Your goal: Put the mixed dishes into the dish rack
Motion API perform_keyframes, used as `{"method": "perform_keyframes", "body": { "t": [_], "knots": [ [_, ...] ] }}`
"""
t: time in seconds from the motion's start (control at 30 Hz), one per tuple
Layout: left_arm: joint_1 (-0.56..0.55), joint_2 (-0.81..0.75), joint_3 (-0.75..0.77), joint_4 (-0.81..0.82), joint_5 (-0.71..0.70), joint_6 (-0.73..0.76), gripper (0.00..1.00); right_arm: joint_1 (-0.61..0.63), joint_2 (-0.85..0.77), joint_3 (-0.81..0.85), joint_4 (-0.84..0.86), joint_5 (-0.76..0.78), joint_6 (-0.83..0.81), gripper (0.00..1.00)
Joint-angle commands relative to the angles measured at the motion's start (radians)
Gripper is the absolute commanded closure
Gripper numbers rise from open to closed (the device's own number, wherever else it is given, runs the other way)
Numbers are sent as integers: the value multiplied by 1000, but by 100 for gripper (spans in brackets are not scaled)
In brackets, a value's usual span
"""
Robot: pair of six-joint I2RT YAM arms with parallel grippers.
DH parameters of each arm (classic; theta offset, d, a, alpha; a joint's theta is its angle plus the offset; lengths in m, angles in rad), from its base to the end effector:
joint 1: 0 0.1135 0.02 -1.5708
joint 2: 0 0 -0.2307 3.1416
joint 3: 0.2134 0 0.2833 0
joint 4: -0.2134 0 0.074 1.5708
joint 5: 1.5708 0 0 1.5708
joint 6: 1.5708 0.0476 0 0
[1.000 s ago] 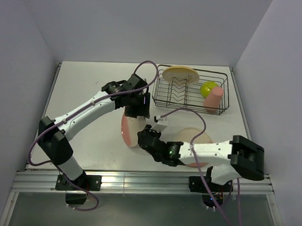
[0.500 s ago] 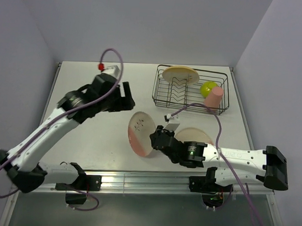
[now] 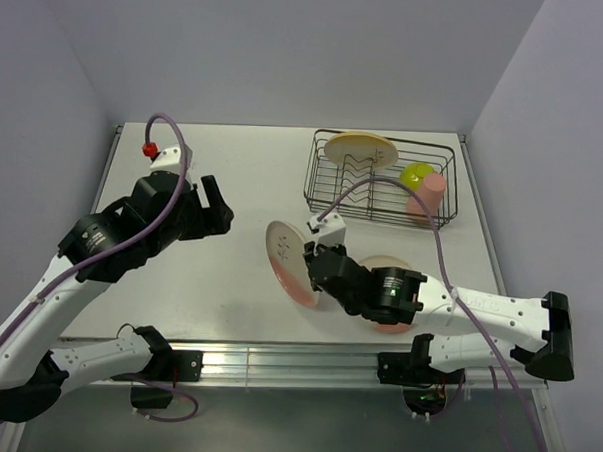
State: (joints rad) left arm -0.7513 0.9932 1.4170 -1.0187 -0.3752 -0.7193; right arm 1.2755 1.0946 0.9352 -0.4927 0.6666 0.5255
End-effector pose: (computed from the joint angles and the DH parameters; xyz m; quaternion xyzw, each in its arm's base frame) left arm 0.1725 -0.1372 0.4090 -0.0735 0.8691 -0.1868 0.4521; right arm 0.1113 0.2648 0.2662 -0.1753 0.8413 0.1461 0.4901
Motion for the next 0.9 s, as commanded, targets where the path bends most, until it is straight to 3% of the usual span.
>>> {"method": "perform_keyframes", "body": {
  "t": [0.0, 0.2, 0.4, 0.57, 0.7, 0.87],
  "knots": [
    [1, -11, -15, -17, 19, 4, 18, -25, -33, 167, 163, 54, -305, 100],
    [1, 21, -12, -27, 48, 27, 18, -126, -22, 350, 184, -129, -611, 100],
    [1, 42, -6, -30, 68, 43, 19, -344, 17, 477, 141, -183, -890, 100],
    [1, 61, -4, -27, 75, 50, 19, -542, 53, 573, 158, -323, -1038, 100],
    [1, 81, 5, -24, 58, 60, 19, -630, 117, 600, 141, -381, -1212, 100],
    [1, 107, 20, -23, 35, 73, 19, -732, 172, 628, 106, -496, -1279, 100]
  ]
}}
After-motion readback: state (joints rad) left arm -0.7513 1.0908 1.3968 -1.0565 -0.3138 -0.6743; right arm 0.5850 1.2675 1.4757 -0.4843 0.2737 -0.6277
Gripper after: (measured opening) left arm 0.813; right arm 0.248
